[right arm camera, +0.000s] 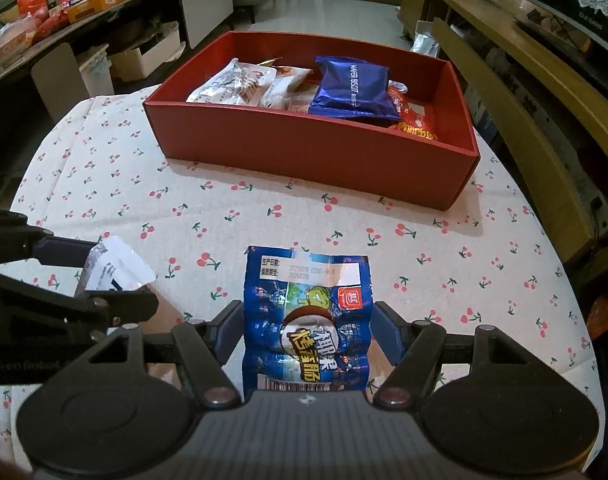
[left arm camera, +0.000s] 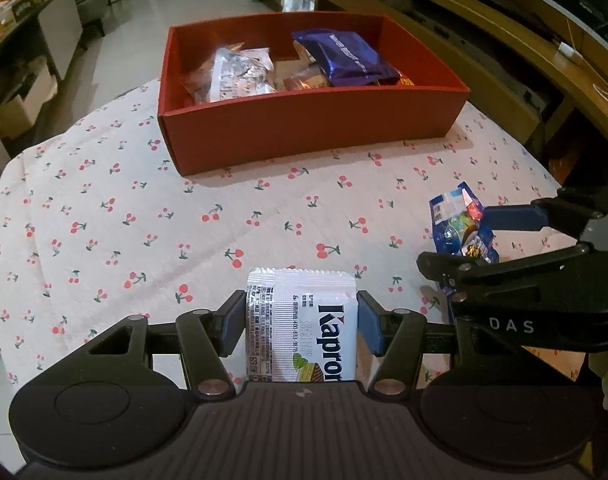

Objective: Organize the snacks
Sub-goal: 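Lift both held packets and carry them over the red box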

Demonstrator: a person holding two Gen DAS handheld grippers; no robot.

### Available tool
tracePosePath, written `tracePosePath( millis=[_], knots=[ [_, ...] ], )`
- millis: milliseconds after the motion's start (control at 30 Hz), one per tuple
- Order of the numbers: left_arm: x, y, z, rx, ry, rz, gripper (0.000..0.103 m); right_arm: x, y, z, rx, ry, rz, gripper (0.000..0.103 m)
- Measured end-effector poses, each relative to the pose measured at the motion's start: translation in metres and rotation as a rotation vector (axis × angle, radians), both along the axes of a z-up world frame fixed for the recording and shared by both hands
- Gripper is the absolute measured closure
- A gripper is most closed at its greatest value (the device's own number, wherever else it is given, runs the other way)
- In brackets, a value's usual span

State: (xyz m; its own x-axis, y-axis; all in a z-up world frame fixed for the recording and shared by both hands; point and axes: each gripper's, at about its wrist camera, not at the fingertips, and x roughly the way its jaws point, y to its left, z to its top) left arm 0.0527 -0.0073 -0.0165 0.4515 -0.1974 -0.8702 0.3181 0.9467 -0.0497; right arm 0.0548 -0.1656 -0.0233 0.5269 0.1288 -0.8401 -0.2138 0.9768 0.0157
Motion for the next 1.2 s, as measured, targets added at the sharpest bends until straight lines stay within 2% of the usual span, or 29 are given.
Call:
tracePosePath(
  millis=[1200],
  knots=[
    [0.01,-0.003,0.013,-0.037,-0.044,0.03,0.038,0.005,-0.005,0.013,0.015,-0.041,-0.052,0.012]
  ],
)
